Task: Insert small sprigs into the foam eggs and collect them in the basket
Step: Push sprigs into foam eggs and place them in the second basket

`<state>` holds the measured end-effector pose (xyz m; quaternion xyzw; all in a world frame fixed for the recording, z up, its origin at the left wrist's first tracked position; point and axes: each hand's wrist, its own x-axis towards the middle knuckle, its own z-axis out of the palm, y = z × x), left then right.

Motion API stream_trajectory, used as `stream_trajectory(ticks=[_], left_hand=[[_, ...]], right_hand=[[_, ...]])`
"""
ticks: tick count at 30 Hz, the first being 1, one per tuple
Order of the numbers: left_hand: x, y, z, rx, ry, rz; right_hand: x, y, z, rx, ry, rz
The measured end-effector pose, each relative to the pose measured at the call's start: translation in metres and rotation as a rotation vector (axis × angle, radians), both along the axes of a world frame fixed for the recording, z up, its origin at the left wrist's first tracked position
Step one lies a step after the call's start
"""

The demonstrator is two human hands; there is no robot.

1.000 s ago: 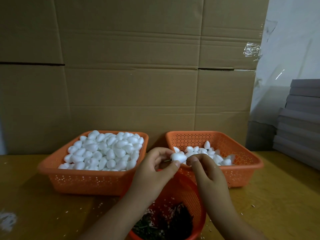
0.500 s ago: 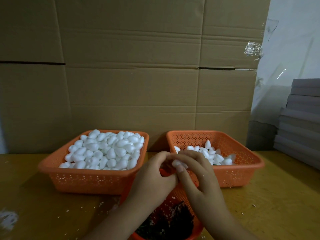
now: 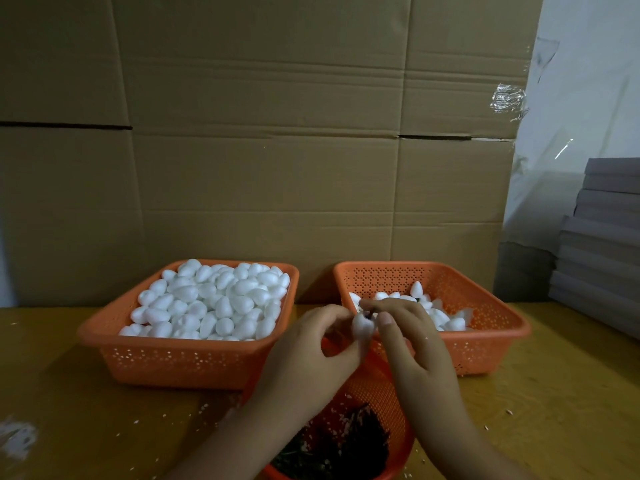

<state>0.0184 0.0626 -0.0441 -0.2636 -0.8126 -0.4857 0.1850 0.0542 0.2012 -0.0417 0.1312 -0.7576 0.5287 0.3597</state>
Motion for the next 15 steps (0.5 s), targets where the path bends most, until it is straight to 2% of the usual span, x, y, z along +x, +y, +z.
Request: stream_trajectory(ticks=[3,6,8,15], left_hand=[[0.001,0.002,-0.002,-0.129,0.078,0.033],[0.001,0.002,-0.004,-0.107,0.006,-0.009],[0.000,0.001,-0.003,-0.061,-0.025,-0.021],[0.001,-0.001,0.000,0.012,-0.023,-0.022]], right_hand=[[0.001,-0.002,-0.004,0.223,0.064,-0.026],[0.001,-0.003,-0.010,0.400,0.083,-0.043],[0.001,-0.005,-0.010,0.336,0.051,-0.005],[-0.001,0.001,0.001,-0.214,-0.293,0.099]])
